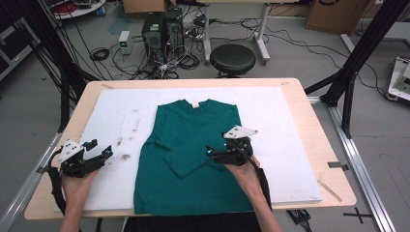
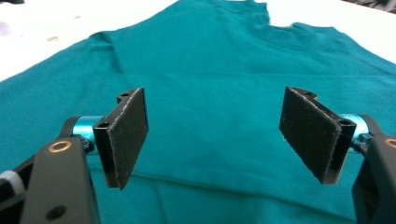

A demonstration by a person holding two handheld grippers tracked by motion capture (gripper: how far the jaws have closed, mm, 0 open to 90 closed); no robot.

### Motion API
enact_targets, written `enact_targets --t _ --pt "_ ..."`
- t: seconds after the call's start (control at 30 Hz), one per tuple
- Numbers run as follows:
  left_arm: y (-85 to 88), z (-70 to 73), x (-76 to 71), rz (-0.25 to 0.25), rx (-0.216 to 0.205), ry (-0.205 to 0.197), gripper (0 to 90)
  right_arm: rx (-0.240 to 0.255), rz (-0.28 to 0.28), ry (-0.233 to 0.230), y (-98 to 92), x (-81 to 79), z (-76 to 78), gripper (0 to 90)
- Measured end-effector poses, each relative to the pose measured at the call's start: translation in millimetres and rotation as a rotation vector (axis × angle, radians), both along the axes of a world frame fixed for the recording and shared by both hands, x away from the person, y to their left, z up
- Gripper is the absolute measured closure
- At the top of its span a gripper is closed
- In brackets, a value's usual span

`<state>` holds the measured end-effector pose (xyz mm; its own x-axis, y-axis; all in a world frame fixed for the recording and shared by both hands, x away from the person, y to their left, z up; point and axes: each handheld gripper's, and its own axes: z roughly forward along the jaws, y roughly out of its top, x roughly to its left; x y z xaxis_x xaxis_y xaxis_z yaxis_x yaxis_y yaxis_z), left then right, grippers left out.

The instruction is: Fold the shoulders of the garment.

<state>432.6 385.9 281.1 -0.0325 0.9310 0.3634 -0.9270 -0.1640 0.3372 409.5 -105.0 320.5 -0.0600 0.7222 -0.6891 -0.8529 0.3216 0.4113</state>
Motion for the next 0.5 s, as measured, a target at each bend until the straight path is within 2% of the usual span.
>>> enact_targets --t 0.13,0.27,0.4,0.5 --pt "-2.9 1.6 0.1 0.029 -0.006 0.017 34.4 0.039 -0.002 -0.008 -19.4 3.6 0.1 22.7" --pt "-8.7 0.8 0.4 0.088 0.009 0.011 34.4 0.066 -0.066 -0.029 -39.7 8.0 -0.1 22.5" --pt "-4.8 1.3 0.0 0.047 0.008 0.016 34.4 0.130 -0.053 -0.060 -65.7 12.1 -4.8 22.7" --pt "-2.4 -0.8 -0.5 0.025 0.000 -0.007 34.4 0.171 -0.039 -0.062 -83.3 16.2 -8.1 23.0"
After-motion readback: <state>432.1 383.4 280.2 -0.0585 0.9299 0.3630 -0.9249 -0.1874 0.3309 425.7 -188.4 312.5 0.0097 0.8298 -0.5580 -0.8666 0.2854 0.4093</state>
